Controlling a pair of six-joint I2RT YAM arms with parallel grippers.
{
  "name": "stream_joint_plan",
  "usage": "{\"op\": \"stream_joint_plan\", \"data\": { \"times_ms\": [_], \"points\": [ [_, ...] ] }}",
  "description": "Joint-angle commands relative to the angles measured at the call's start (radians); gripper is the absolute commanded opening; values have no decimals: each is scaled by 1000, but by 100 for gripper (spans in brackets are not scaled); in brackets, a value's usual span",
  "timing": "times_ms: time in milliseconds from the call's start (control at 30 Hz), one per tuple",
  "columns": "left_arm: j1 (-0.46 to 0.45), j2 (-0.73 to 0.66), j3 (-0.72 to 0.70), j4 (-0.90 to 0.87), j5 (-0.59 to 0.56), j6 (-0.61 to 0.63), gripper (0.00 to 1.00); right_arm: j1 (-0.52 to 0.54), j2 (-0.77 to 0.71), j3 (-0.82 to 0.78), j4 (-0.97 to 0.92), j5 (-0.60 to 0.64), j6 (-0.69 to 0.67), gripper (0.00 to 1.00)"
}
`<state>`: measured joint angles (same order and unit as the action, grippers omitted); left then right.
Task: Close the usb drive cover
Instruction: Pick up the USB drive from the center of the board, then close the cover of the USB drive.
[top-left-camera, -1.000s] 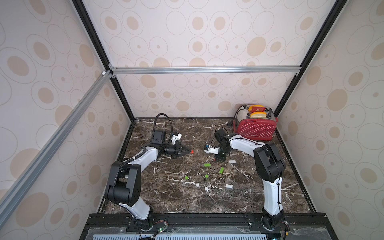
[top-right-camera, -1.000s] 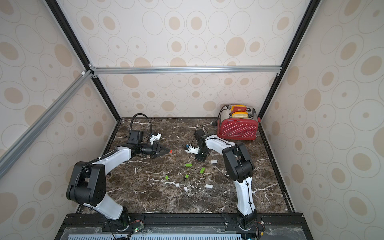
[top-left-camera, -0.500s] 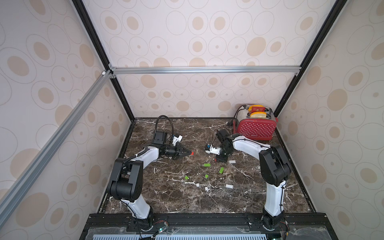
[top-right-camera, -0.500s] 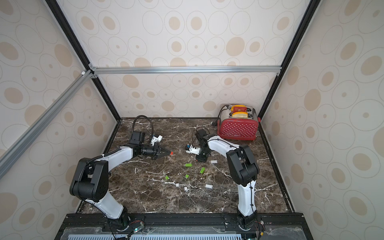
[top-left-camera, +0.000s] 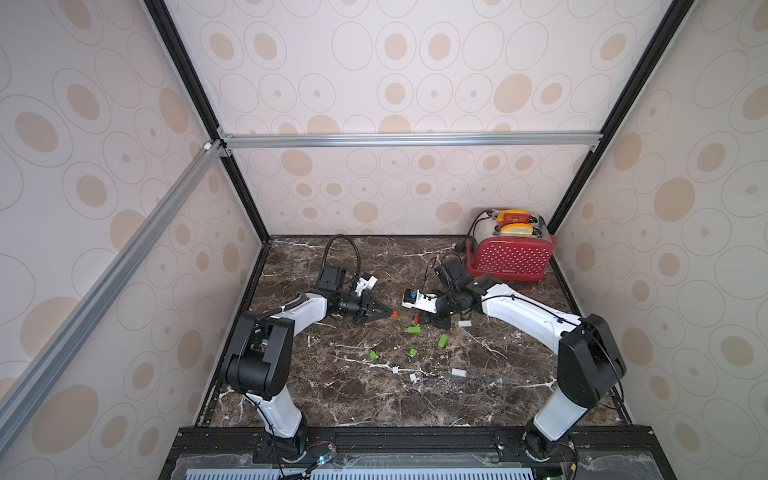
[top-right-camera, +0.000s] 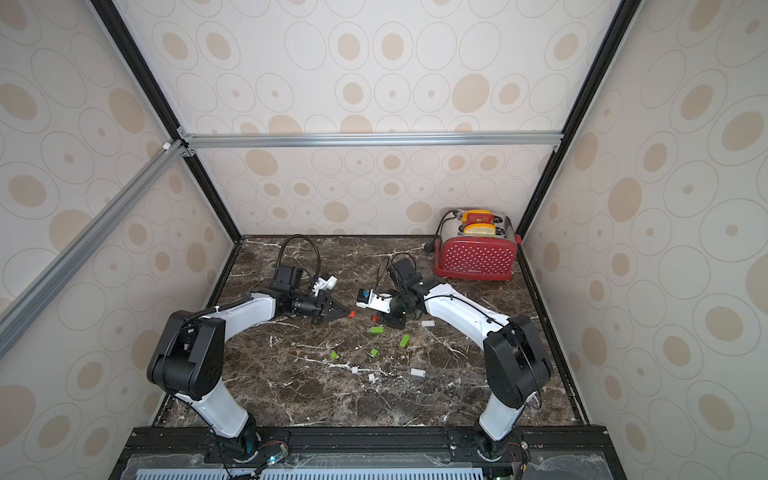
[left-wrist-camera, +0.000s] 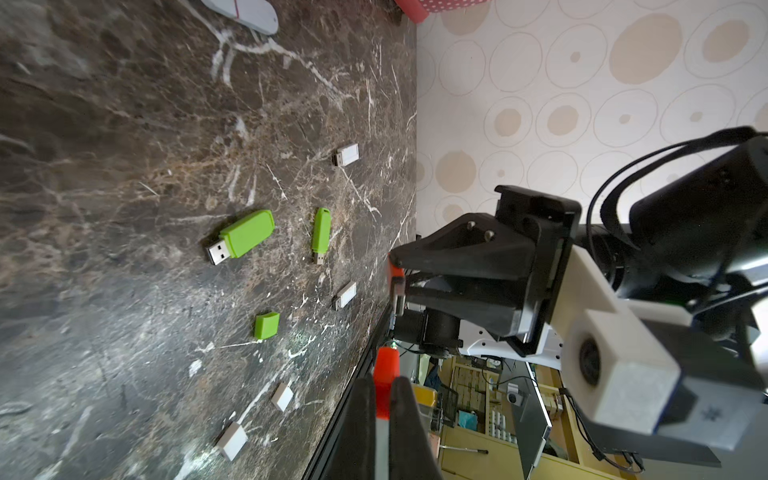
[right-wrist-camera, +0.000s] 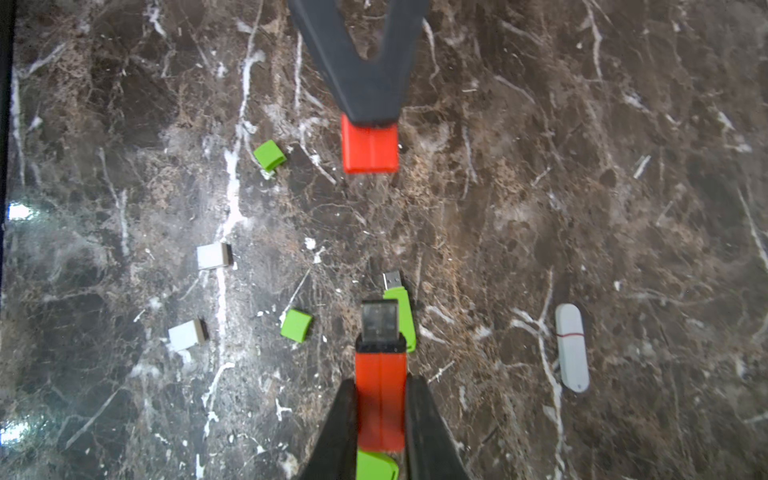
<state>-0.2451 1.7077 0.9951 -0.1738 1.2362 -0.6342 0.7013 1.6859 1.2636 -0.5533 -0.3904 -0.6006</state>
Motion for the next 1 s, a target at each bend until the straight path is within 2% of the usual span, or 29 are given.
{"op": "stream_joint_plan", "data": {
  "times_ms": [0, 967],
  "points": [
    [-14, 12, 37, 0, 29, 28, 2, 22, -23, -16, 29, -28, -19, 4],
    [-49, 30, 51, -41, 4, 58, 2, 58, -7, -9, 63, -26, 7, 4]
  ]
}}
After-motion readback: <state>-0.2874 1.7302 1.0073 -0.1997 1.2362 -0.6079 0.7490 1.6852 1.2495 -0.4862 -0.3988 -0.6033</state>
